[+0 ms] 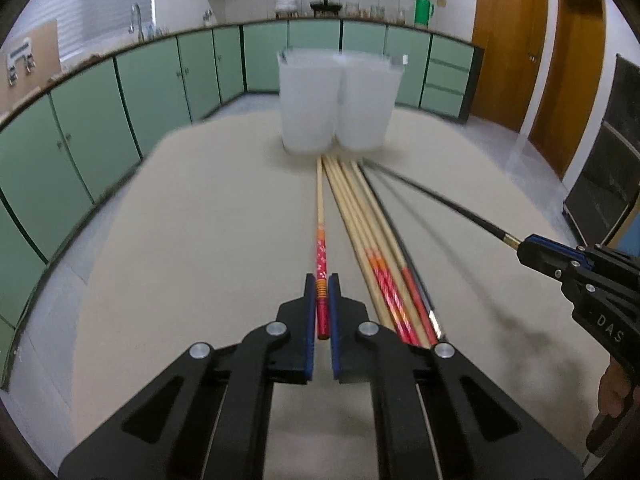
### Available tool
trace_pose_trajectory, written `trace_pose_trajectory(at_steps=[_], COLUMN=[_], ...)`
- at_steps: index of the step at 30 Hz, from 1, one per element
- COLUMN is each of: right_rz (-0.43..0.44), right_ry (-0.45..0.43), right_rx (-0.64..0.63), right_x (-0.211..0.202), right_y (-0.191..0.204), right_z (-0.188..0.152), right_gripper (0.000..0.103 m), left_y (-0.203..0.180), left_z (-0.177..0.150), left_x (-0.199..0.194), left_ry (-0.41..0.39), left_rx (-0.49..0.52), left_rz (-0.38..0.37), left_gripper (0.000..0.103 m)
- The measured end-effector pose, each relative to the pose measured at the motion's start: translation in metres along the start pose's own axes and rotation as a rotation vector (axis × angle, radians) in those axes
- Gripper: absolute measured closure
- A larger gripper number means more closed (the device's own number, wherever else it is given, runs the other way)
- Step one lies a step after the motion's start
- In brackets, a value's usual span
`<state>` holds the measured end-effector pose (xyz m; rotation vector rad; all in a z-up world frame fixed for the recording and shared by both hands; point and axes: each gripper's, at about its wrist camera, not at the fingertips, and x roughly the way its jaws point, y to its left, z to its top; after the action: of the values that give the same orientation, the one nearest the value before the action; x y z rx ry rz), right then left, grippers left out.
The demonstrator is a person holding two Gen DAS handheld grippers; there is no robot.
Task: Organize utensils
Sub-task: 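Lift both chopsticks and carry them over the white holder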
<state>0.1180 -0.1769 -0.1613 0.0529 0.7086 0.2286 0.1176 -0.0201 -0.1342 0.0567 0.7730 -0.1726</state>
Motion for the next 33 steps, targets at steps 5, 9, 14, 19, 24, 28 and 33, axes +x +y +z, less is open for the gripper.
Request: trace_pose_trajectory(at_steps=[5,9,14,19,24,28,33], right_rz=[0.014,0.025,0.051,0.071,0.065,0.072,0.082], right_ry=[-0.056,-0.096,-0.143,-0.169,-0.175,-0.178,-0.221], right_rx=[0.009,0.013,0.018,0.020,-0.010,-0.024,-0.039], right_x=[-0.019,-0.031,-0.043,-0.047,-0.047,-0.045,-0.055], right_y=[-0.007,-0.012,-0.016,-0.021,-0.018,-0.016,-0.015], right_z=[0.020,0.040,0.067,0.099,0.128,0.147,0.171], right_gripper=[0.096,0.096,0.096,0.096,0.096,0.096,0.096], left_y=[0.004,0.008,0.013,0.013,0.014,0.013,0.012], left_z=[0.023,0.044,0.070,0.098,0.119,0.131,0.146], left_x=[-0.029,-0.047,-0.060,-0.061,-0.055,-0.055,-0.069], left_ry=[-0.094,-0.170,-0.230,-0.267,-0.276,-0.286,-0.340], left_rx=[-0.002,0.005,0.016,0.027,0.021,0.021,0.030], left_rz=[-0.001,-0.010,-0.027,-0.048,-0.072,-0.087,-0.091], left_gripper=[0.098,0.098,0.098,0.098,0.098,0.099,0.099])
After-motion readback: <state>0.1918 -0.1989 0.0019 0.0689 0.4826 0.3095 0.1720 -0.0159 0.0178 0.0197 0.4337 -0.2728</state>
